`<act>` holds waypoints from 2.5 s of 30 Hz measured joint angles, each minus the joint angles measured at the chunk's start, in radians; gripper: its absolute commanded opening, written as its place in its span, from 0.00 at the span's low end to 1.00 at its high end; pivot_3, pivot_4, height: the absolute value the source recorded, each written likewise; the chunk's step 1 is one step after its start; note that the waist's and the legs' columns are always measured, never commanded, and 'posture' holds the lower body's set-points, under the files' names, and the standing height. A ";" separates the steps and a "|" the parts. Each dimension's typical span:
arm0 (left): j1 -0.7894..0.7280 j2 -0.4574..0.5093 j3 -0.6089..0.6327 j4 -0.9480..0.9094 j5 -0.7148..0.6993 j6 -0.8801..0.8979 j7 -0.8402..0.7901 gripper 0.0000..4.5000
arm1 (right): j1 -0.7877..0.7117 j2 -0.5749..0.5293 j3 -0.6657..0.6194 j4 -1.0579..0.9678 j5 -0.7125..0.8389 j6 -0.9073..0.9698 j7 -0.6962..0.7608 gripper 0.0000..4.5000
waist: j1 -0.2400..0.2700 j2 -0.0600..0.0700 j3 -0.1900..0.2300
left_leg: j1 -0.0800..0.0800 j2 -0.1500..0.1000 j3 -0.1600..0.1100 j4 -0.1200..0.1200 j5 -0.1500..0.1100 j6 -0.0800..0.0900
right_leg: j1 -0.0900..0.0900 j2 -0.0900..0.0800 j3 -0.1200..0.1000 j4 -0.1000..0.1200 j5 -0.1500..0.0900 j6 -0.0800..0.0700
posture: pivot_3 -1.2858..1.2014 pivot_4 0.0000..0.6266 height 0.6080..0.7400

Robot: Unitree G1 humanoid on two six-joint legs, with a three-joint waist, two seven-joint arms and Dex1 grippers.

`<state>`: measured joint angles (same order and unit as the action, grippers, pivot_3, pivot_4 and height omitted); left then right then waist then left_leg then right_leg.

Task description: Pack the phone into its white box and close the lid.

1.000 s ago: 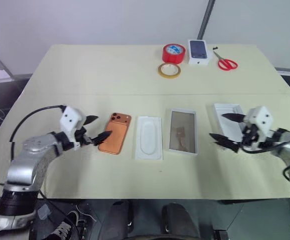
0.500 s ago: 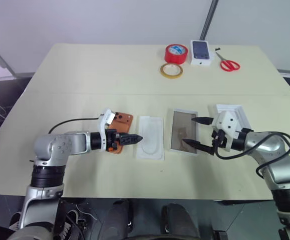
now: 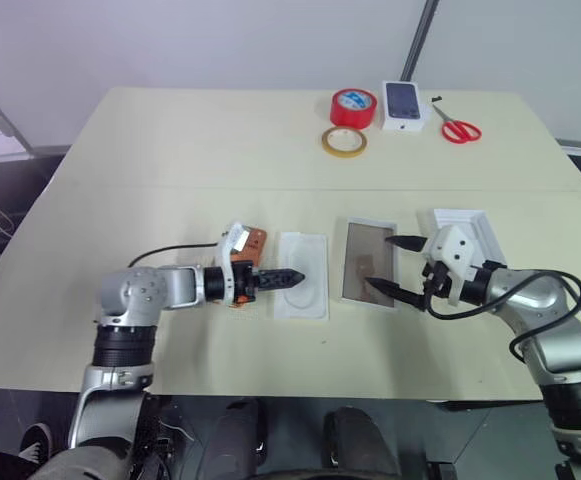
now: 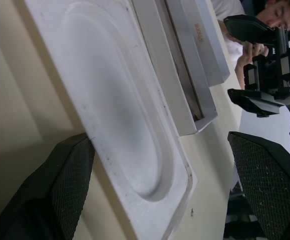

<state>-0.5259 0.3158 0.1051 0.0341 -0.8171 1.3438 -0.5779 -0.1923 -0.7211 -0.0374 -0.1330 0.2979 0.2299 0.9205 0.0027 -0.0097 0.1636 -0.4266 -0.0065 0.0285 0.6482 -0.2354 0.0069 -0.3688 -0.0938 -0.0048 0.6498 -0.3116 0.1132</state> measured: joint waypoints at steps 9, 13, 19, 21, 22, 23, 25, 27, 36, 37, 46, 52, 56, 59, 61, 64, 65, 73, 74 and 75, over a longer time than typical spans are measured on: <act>0.013 -0.002 -0.008 0.017 0.022 -0.002 0.029 0.10 | 0.000 0.004 0.000 0.001 -0.010 -0.020 -0.003 1.00 | 0.009 0.000 0.000 | 0.000 0.000 0.000 0.000 0.000 0.000 | 0.000 0.000 0.000 0.000 0.000 0.000 | 0.52 0.24 0.91; 0.008 -0.002 0.004 0.010 0.020 -0.003 0.037 0.01 | -0.001 0.004 0.000 0.002 -0.010 -0.023 0.000 1.00 | 0.008 0.000 0.000 | 0.001 0.000 0.000 0.000 0.000 0.000 | 0.001 -0.001 0.000 0.000 0.000 0.000 | 0.52 0.24 0.91; 0.008 -0.011 0.055 0.013 -0.003 0.040 0.050 0.01 | 0.012 -0.003 0.001 -0.003 0.002 -0.024 0.052 1.00 | 0.008 0.000 0.000 | 0.001 0.000 0.000 0.000 0.000 0.000 | 0.001 -0.001 0.000 0.000 0.000 0.000 | 0.52 0.24 0.91; 0.007 -0.011 0.083 0.014 -0.011 0.059 0.060 0.01 | 0.029 -0.009 0.003 -0.010 0.006 -0.023 0.083 1.00 | 0.008 0.000 0.000 | 0.001 0.000 0.000 0.000 0.000 0.001 | 0.000 -0.001 0.000 0.000 0.000 0.000 | 0.52 0.24 0.91; 0.006 -0.012 0.101 0.019 -0.019 0.074 0.064 0.01 | 0.040 -0.021 0.012 -0.020 0.009 -0.024 0.106 1.00 | 0.008 0.000 0.000 | 0.001 0.000 0.000 0.000 -0.001 0.001 | 0.000 -0.001 0.000 0.000 0.000 0.000 | 0.52 0.24 0.91; 0.001 -0.012 0.119 0.029 -0.026 0.088 0.067 0.01 | 0.049 -0.033 0.025 -0.027 0.008 -0.025 0.126 1.00 | 0.008 0.000 0.000 | 0.001 0.000 0.000 0.000 -0.001 0.001 | 0.000 0.000 0.000 0.000 0.000 0.000 | 0.52 0.24 0.91; -0.007 -0.010 0.154 0.038 -0.029 0.092 0.077 0.01 | 0.067 -0.051 0.065 -0.032 -0.012 -0.040 0.162 1.00 | 0.008 -0.001 0.000 | 0.000 0.000 0.000 0.000 -0.001 0.002 | 0.001 0.000 0.000 0.000 0.000 0.000 | 0.52 0.24 0.91; -0.020 -0.011 0.162 0.036 -0.029 0.083 0.084 0.00 | 0.068 -0.051 0.103 -0.026 -0.042 -0.061 0.174 0.94 | 0.009 -0.001 0.000 | 0.000 0.000 0.000 0.000 -0.001 0.001 | 0.000 -0.001 0.000 0.000 0.000 0.000 | 0.52 0.24 0.91; -0.020 -0.042 0.154 -0.070 -0.034 -0.007 0.083 0.00 | 0.027 -0.049 0.166 0.053 -0.102 -0.102 0.206 0.01 | 0.008 -0.001 0.000 | 0.000 0.000 0.000 0.000 0.001 -0.003 | 0.000 -0.001 0.000 -0.001 0.000 0.000 | 0.52 0.24 0.91; -0.020 -0.043 0.155 -0.074 -0.037 -0.007 0.084 0.00 | 0.023 -0.048 0.169 0.058 -0.108 -0.108 0.207 0.01 | 0.008 -0.001 0.000 | 0.000 0.000 0.000 -0.001 0.001 -0.003 | 0.000 -0.001 0.000 0.000 0.000 0.000 | 0.52 0.24 0.91; -0.072 -0.104 0.239 -0.013 -0.113 0.027 0.130 0.00 | -0.028 0.033 0.250 0.047 -0.139 -0.114 0.202 0.01 | 0.008 -0.001 0.001 | 0.000 0.000 -0.001 0.000 0.001 -0.003 | 0.000 0.000 0.000 0.000 0.000 0.000 | 0.52 0.24 0.91; -0.060 -0.115 0.205 -0.008 -0.143 0.064 0.126 0.00 | -0.060 0.070 0.289 0.008 -0.129 -0.111 0.206 0.22 | 0.010 -0.002 0.001 | 0.000 -0.001 -0.001 0.000 0.002 -0.004 | 0.001 0.000 -0.001 0.000 0.000 0.000 | 0.52 0.24 0.91; -0.057 -0.127 0.198 -0.006 -0.143 0.062 0.137 0.00 | -0.045 0.047 0.270 -0.032 -0.119 -0.088 0.199 0.54 | 0.010 -0.002 0.001 | 0.000 -0.001 -0.001 0.000 0.002 -0.004 | 0.000 0.000 0.000 0.000 0.000 0.000 | 0.52 0.24 0.91; -0.055 -0.138 0.199 -0.006 -0.145 0.062 0.150 0.00 | 0.008 -0.019 0.205 -0.090 -0.104 -0.067 0.194 0.54 | 0.012 -0.003 0.001 | 0.000 -0.001 -0.001 0.000 0.002 -0.004 | 0.001 -0.001 -0.001 -0.001 0.000 0.000 | 0.52 0.24 0.91; -0.046 -0.147 0.200 -0.009 -0.148 0.062 0.159 0.00 | 0.057 -0.080 0.150 -0.108 -0.095 -0.062 0.197 0.54 | 0.011 -0.003 0.001 | 0.000 -0.001 -0.001 0.000 0.001 -0.003 | 0.001 -0.001 -0.001 -0.001 0.000 0.000 | 0.52 0.24 0.91; -0.012 -0.171 0.202 -0.010 -0.152 0.063 0.178 0.00 | 0.096 -0.130 0.085 -0.087 -0.098 -0.073 0.192 0.54 | 0.008 -0.003 0.002 | 0.000 -0.001 -0.001 0.000 0.001 -0.002 | 0.001 -0.001 -0.001 -0.001 0.000 0.000 | 0.52 0.24 0.91; -0.004 -0.180 0.200 -0.010 -0.152 0.061 0.184 0.00 | 0.095 -0.130 0.069 -0.069 -0.099 -0.084 0.181 0.54 | 0.007 -0.003 0.002 | 0.000 0.000 -0.001 0.000 0.001 -0.002 | 0.001 -0.001 -0.001 -0.001 0.000 0.000 | 0.52 0.24 0.91; 0.026 -0.191 0.176 -0.009 -0.139 0.038 0.211 0.21 | 0.045 -0.107 0.053 0.012 -0.128 -0.147 0.111 0.55 | 0.011 -0.004 0.002 | 0.000 -0.001 -0.001 0.000 0.001 -0.003 | 0.001 -0.001 -0.001 -0.001 0.000 0.000 | 0.52 0.24 0.91; 0.027 -0.191 0.176 -0.009 -0.138 0.038 0.212 0.30 | 0.043 -0.106 0.053 0.016 -0.128 -0.150 0.107 0.55 | 0.012 -0.004 0.002 | 0.000 -0.001 -0.001 0.000 0.001 -0.003 | 0.001 -0.001 -0.001 -0.001 0.000 0.000 | 0.52 0.24 0.91; 0.027 -0.191 0.175 -0.009 -0.137 0.039 0.213 0.42 | 0.040 -0.105 0.053 0.020 -0.129 -0.150 0.106 0.55 | 0.011 -0.004 0.002 | 0.000 -0.001 -0.001 0.000 0.001 -0.003 | 0.001 -0.001 -0.001 -0.001 0.000 0.000 | 0.52 0.24 0.91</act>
<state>-0.4987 0.1249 0.2805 0.0253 -0.9546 1.3828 -0.3652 -0.1527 -0.8263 0.0160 -0.1127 0.1692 0.0797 1.0261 0.0141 -0.0133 0.1656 -0.4265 -0.0073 0.0277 0.6484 -0.2339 0.0040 -0.3677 -0.0947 -0.0054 0.6488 -0.3116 0.1130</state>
